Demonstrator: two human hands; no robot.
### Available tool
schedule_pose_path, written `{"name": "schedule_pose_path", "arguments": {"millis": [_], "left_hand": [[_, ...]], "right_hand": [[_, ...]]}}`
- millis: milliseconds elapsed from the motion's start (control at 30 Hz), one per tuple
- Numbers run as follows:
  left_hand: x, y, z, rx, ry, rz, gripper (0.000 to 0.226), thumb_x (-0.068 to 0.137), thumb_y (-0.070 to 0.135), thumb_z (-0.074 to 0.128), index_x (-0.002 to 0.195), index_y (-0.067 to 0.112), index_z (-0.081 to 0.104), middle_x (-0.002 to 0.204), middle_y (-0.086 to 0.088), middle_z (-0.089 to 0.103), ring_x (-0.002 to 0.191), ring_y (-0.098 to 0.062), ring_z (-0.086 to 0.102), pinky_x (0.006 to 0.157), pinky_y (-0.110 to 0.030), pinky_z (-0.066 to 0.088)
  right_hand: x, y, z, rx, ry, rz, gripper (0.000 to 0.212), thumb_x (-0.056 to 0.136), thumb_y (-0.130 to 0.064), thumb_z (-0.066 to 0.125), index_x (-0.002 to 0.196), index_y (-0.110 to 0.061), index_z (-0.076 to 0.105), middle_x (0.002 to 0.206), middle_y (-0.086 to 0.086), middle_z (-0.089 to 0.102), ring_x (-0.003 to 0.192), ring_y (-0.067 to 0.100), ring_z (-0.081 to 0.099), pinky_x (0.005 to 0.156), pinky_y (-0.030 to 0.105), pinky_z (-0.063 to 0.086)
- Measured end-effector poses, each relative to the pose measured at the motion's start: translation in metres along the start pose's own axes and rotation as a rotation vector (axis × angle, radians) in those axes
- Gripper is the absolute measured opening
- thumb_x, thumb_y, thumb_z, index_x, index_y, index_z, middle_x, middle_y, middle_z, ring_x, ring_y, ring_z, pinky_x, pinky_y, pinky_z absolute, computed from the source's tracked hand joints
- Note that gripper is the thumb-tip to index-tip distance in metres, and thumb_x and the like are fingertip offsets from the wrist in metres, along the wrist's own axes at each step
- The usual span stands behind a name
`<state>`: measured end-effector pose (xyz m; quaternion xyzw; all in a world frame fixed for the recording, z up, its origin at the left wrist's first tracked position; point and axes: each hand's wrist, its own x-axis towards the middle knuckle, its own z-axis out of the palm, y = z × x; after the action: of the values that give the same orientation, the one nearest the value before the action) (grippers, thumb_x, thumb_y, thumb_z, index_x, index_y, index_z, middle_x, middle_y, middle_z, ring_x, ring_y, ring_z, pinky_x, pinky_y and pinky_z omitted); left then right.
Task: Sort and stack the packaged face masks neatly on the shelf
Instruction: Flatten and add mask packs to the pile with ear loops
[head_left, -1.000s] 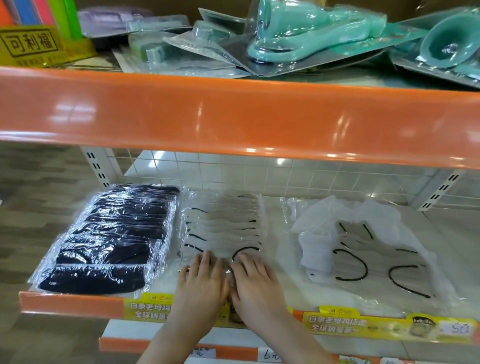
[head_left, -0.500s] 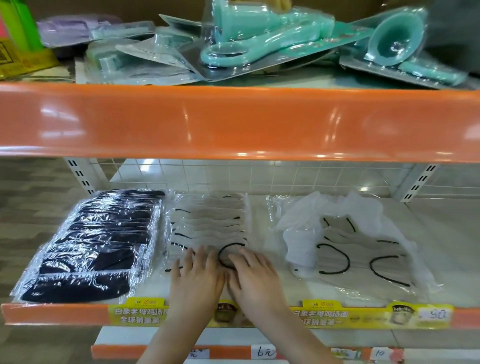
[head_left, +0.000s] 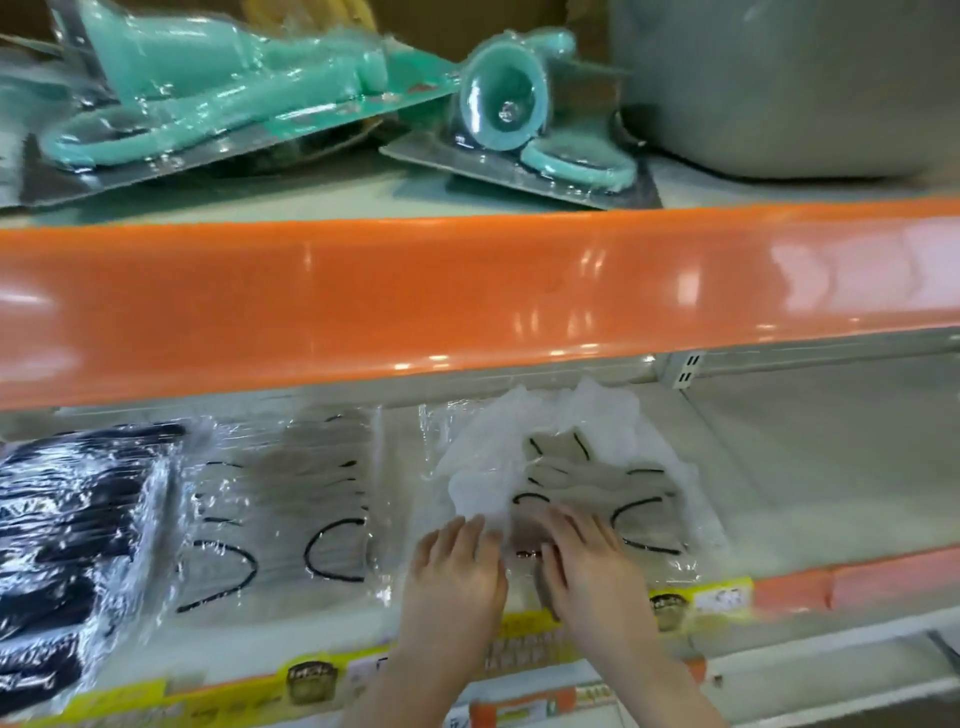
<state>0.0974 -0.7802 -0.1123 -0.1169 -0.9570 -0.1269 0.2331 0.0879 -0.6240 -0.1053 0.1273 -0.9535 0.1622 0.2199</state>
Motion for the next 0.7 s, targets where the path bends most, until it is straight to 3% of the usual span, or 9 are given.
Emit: {"name": "schedule_pose_path", "arguments": {"millis": [167,300,400,533,633,700], "left_hand": [[0.023,0.03,0.021,-0.062,-0.019,0.086,0.032,0.073,0.026,0.048,0.092,0.011,0.07,0.101,-0.007,0.07,0.096,-0.027,0.068,0.08,-0.035,0.048],[0.028,0.042,0.032,-0.121,-0.144,0.11,0.037,0.072,0.032,0.048,0.094,0.015,0.072,0.108,-0.006,0.07,0.104,-0.025,0.067,0.082,-0.033,0.055],[0.025,0.04,0.039,-0.115,-0.202,0.103,0.038,0.076,0.033,0.048,0.102,0.017,0.071,0.115,-0.004,0.068,0.108,-0.022,0.064,0.085,-0.035,0.054],[0.023,0.035,0.04,-0.156,-0.204,0.094,0.041,0.08,0.04,0.047,0.107,0.019,0.069,0.119,-0.003,0.066,0.111,-0.02,0.062,0.089,-0.034,0.052],[0.022,0.035,0.042,-0.205,-0.18,0.091,0.042,0.078,0.045,0.052,0.11,0.021,0.062,0.12,-0.002,0.066,0.114,-0.018,0.059,0.095,-0.03,0.042],[0.022,0.034,0.044,-0.218,-0.165,0.078,0.042,0.076,0.044,0.054,0.111,0.021,0.06,0.119,-0.003,0.066,0.114,-0.017,0.059,0.096,-0.028,0.038]], "right_hand": [[0.001,0.04,-0.008,-0.076,-0.055,0.058,0.047,0.074,-0.047,0.048,0.111,-0.023,0.065,0.113,-0.003,0.06,0.1,0.023,0.059,0.087,0.033,0.045],[-0.001,0.064,-0.009,-0.185,-0.161,0.082,0.068,0.062,-0.065,0.056,0.111,-0.02,0.067,0.112,0.003,0.063,0.098,0.025,0.063,0.079,0.035,0.054],[0.0,0.077,-0.004,-0.217,-0.211,0.034,0.075,0.053,-0.064,0.077,0.112,-0.019,0.068,0.114,0.004,0.065,0.099,0.026,0.066,0.079,0.038,0.055],[0.004,0.078,0.001,-0.195,-0.174,0.016,0.074,0.049,-0.059,0.085,0.109,-0.019,0.07,0.11,0.003,0.068,0.098,0.026,0.067,0.079,0.041,0.056],[0.005,0.076,0.005,-0.179,-0.09,0.02,0.057,0.061,-0.053,0.078,0.104,-0.017,0.071,0.107,0.005,0.069,0.097,0.027,0.067,0.08,0.042,0.054],[0.004,0.072,0.007,-0.178,-0.043,0.045,0.049,0.075,-0.053,0.054,0.1,-0.014,0.072,0.104,0.009,0.07,0.096,0.028,0.067,0.08,0.043,0.054]]}}
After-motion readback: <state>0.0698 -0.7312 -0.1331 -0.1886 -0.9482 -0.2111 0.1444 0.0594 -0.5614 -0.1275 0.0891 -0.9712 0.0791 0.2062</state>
